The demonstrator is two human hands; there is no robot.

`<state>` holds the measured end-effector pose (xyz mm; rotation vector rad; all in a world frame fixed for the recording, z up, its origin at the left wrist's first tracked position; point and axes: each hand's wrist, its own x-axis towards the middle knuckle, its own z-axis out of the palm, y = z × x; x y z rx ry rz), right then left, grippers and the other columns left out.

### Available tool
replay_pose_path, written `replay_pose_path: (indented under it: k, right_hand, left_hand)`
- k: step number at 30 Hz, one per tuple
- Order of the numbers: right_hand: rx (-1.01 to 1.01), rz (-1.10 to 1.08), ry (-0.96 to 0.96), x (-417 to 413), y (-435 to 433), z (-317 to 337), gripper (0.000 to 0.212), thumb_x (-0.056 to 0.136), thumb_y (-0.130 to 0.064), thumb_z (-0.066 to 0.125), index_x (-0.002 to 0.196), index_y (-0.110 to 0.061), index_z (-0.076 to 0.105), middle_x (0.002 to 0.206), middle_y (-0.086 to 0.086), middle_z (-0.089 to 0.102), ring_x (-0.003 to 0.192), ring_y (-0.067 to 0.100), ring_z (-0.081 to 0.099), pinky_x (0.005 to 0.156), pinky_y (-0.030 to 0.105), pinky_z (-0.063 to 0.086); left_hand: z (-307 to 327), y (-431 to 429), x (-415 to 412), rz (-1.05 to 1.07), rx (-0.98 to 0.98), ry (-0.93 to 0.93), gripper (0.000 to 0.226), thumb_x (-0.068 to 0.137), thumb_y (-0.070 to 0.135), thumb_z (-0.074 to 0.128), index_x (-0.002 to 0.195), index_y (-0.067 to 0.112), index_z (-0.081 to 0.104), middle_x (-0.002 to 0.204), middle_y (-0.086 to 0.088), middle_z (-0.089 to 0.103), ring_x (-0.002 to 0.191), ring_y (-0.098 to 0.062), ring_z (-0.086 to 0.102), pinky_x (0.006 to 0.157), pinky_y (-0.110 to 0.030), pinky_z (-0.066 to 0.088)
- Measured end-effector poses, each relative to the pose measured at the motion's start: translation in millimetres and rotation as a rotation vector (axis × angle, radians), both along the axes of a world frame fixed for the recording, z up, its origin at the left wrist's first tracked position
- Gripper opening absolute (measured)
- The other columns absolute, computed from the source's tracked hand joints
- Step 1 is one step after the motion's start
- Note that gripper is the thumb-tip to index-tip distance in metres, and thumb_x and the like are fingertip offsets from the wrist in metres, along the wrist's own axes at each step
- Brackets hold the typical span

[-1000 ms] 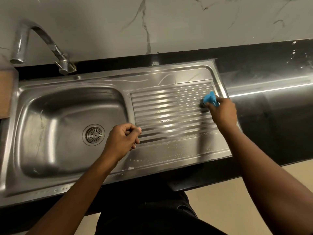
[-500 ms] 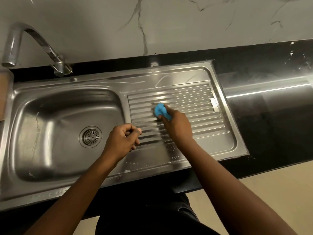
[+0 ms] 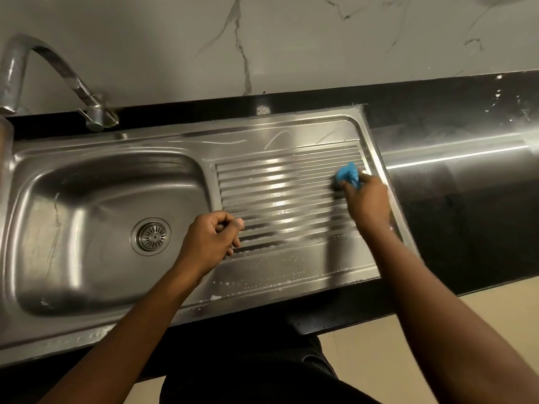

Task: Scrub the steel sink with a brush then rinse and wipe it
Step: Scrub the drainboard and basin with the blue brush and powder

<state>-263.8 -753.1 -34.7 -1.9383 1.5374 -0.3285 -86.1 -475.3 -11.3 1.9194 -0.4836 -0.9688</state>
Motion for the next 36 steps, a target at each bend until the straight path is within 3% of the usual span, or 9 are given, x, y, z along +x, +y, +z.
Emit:
replay_pose_path:
  k: [4,11,15,19,21,23,26,30,36]
  right_hand:
    - [0.009,0.194,-0.032,49,66,-11,0.027,0.097,-0.04,0.066,0.119,-0.026,0.072,0.089,-0.007,0.072,0.083,0.018,0.071,0.069,0.037,0.058]
    - [0.019,0.503,0.036,121,139,-19,0.055,0.097,-0.049,0.063,0.148,-0.031,0.054,0.118,0.003,0.074,0.1,0.024,0.071,0.083,0.039,0.058]
    - [0.043,0.422,0.022,81,102,-14,0.051,0.094,-0.052,0.066,0.141,-0.033,0.061,0.108,-0.002,0.076,0.095,0.022,0.072,0.077,0.035,0.055]
    - [-0.018,0.243,0.063,17,28,-4,0.033,0.095,-0.047,0.07,0.121,-0.027,0.072,0.091,-0.002,0.072,0.077,0.014,0.067,0.058,0.025,0.042]
    - [-0.017,0.139,0.081,-12,-1,4,0.036,0.097,-0.041,0.07,0.126,-0.021,0.069,0.1,0.001,0.073,0.074,0.006,0.06,0.058,0.022,0.041]
    - [-0.004,0.065,0.064,-28,-16,5,0.043,0.098,-0.037,0.07,0.135,-0.017,0.065,0.112,0.006,0.074,0.081,0.009,0.061,0.064,0.025,0.046]
    - [0.012,0.037,0.019,-18,-1,2,0.04,0.098,-0.034,0.07,0.133,-0.015,0.067,0.108,0.004,0.074,0.082,0.009,0.062,0.063,0.022,0.044]
    - [0.04,0.146,-0.06,28,72,-7,0.036,0.097,-0.04,0.07,0.128,-0.023,0.07,0.092,-0.008,0.069,0.083,0.012,0.069,0.059,0.024,0.044]
    - [0.008,0.503,0.048,95,182,-18,0.055,0.098,-0.047,0.064,0.15,-0.036,0.051,0.115,0.002,0.075,0.098,0.023,0.071,0.074,0.031,0.05]
  left_hand:
    - [1,3,1,0.013,-0.002,0.007,0.022,0.102,0.028,0.065,0.09,0.014,0.076,0.07,-0.007,0.074,0.06,-0.02,0.065,0.063,-0.034,0.054]
    - [2,5,0,0.04,0.023,-0.015,0.021,0.102,0.027,0.064,0.089,0.014,0.075,0.068,-0.006,0.073,0.058,-0.017,0.064,0.062,-0.034,0.054]
    - [0,9,1,0.063,0.012,0.014,0.022,0.101,0.028,0.066,0.088,0.013,0.075,0.069,-0.008,0.073,0.058,-0.02,0.064,0.063,-0.035,0.053]
    - [-1,9,1,0.049,0.01,0.005,0.021,0.101,0.028,0.066,0.088,0.014,0.076,0.07,-0.008,0.074,0.059,-0.02,0.065,0.062,-0.035,0.053]
    - [-1,10,1,0.045,0.008,0.0,0.022,0.101,0.029,0.066,0.088,0.015,0.076,0.069,-0.007,0.074,0.059,-0.02,0.065,0.062,-0.035,0.054]
    - [0,10,2,0.042,0.002,-0.007,0.022,0.101,0.029,0.066,0.087,0.015,0.076,0.069,-0.007,0.074,0.058,-0.02,0.065,0.062,-0.035,0.054]
    - [1,14,3,0.037,-0.004,-0.006,0.022,0.101,0.028,0.066,0.087,0.015,0.076,0.069,-0.007,0.074,0.059,-0.02,0.065,0.061,-0.034,0.053]
    - [3,21,5,0.045,0.005,-0.004,0.022,0.101,0.028,0.066,0.086,0.015,0.076,0.069,-0.008,0.074,0.058,-0.021,0.064,0.06,-0.034,0.052]
    - [11,46,15,0.088,0.01,-0.031,0.023,0.102,0.026,0.065,0.087,0.011,0.074,0.069,-0.009,0.072,0.057,-0.022,0.063,0.059,-0.035,0.053]
